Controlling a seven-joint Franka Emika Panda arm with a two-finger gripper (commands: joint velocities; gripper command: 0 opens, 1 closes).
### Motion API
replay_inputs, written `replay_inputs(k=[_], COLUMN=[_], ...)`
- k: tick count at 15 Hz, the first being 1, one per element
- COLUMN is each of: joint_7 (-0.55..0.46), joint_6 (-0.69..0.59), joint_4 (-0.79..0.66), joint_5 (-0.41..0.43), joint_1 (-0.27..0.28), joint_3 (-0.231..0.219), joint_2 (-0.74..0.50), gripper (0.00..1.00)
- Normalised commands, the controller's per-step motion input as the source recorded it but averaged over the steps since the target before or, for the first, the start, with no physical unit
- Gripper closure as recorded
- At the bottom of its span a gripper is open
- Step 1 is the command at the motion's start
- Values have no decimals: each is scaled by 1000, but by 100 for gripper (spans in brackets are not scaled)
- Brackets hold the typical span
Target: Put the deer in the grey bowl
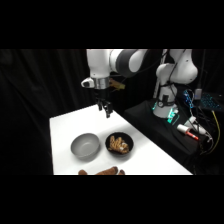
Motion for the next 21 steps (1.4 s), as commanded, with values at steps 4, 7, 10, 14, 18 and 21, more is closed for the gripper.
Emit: replay_inputs(k=[4, 7, 10, 14, 18, 21], joint_7=[62, 168, 212, 191, 143, 271], joint_6=[50, 135, 117, 53, 20, -23], joint_4=[64, 221, 331, 429, 507, 640], joint_5=[-9, -96, -140, -177, -178, -198], joint_1=[-3, 77, 139, 143, 115, 151], joint_3=[35, 82, 100, 62, 8, -54], joint_2=[68, 206, 275, 331, 392, 471], gripper=[0, 0, 0, 0, 0, 0])
